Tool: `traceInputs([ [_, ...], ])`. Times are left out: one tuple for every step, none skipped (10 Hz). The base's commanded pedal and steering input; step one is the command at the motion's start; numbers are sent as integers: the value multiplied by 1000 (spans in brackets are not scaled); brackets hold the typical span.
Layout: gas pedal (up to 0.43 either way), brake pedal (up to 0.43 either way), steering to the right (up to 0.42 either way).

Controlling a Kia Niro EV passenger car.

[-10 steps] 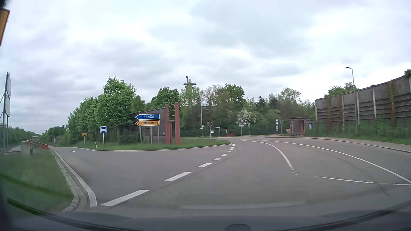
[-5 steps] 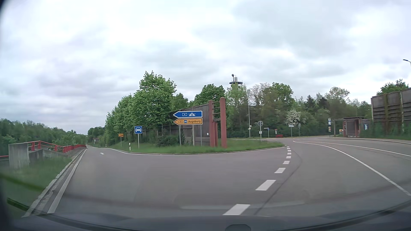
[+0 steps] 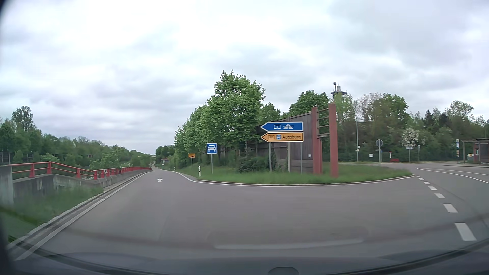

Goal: Follow the waypoints while adhering to traffic rules and regulations

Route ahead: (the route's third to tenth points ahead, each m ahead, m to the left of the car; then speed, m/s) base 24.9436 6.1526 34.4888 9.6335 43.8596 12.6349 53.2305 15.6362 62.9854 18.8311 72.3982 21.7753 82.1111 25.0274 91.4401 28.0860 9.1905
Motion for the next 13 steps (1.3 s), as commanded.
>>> traceInputs([
  [268, 0, -179],
  [268, 0, -175],
  [280, 0, -169],
  [280, 0, -162],
  [287, 0, -146],
  [287, 0, -128],
  [287, 0, -113],
  [287, 0, -91],
  [287, 0, -73],
  [299, 0, -57],
  [299, 0, -44],
  [299, 0, -34],
  [311, 0, -23],
])
